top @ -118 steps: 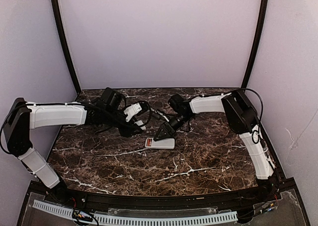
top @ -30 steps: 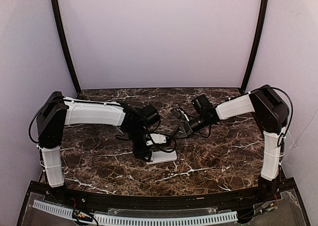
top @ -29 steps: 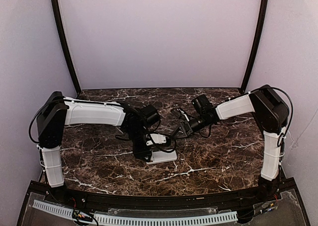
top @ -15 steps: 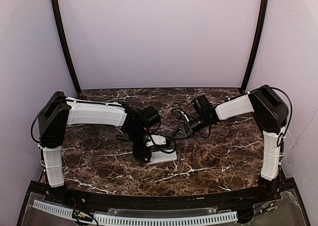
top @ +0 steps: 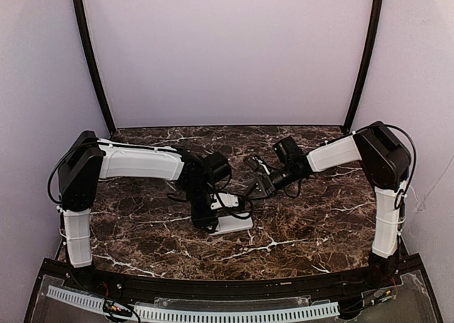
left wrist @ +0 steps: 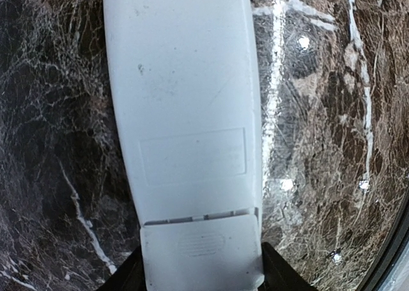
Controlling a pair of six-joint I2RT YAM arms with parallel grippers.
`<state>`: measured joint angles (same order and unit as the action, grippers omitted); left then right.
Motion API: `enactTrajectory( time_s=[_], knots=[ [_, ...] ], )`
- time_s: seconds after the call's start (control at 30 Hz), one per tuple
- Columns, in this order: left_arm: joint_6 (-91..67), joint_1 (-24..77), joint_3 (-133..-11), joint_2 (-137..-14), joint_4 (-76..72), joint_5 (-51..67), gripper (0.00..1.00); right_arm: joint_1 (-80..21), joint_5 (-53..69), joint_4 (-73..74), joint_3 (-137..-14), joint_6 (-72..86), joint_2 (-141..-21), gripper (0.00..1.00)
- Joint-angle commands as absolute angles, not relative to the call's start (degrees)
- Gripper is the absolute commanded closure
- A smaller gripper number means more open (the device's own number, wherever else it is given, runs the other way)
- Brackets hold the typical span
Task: Load the batteries into the remote control
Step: Place the battery cover on the remote control without the battery cover.
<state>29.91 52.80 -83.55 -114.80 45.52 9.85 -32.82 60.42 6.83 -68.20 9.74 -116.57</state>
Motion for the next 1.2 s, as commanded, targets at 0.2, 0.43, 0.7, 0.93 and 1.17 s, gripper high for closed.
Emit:
enactTrajectory(
  time_s=[0.2, 0.43, 0.7, 0.93, 1.17],
  knots=[
    [29.12, 53.17, -85.09, -115.38, 47.68, 10.74, 0.42, -32.52, 61.25, 5.76, -68.12, 9.62, -117.77, 0.65],
    [29.00, 53.14, -85.21, -114.77, 48.44, 10.04, 0.39, -32.52, 61.37, 5.80, -68.08, 9.58, -117.71, 0.65],
    [30.16, 51.38, -73.45, -102.48, 35.74, 10.12, 0.20, -32.50, 61.55, 5.53, -67.93, 9.58, -117.59, 0.65],
    [29.49, 47.46, -52.07, -88.32, 9.31, 17.76, 0.14, -32.48, 61.83, 5.25, -67.77, 9.50, -117.03, 0.64],
    [25.27, 46.50, -35.85, -82.56, -14.19, 21.36, 0.07, -32.50, 62.19, 5.22, -67.79, 9.23, -116.72, 0.62]
  ],
)
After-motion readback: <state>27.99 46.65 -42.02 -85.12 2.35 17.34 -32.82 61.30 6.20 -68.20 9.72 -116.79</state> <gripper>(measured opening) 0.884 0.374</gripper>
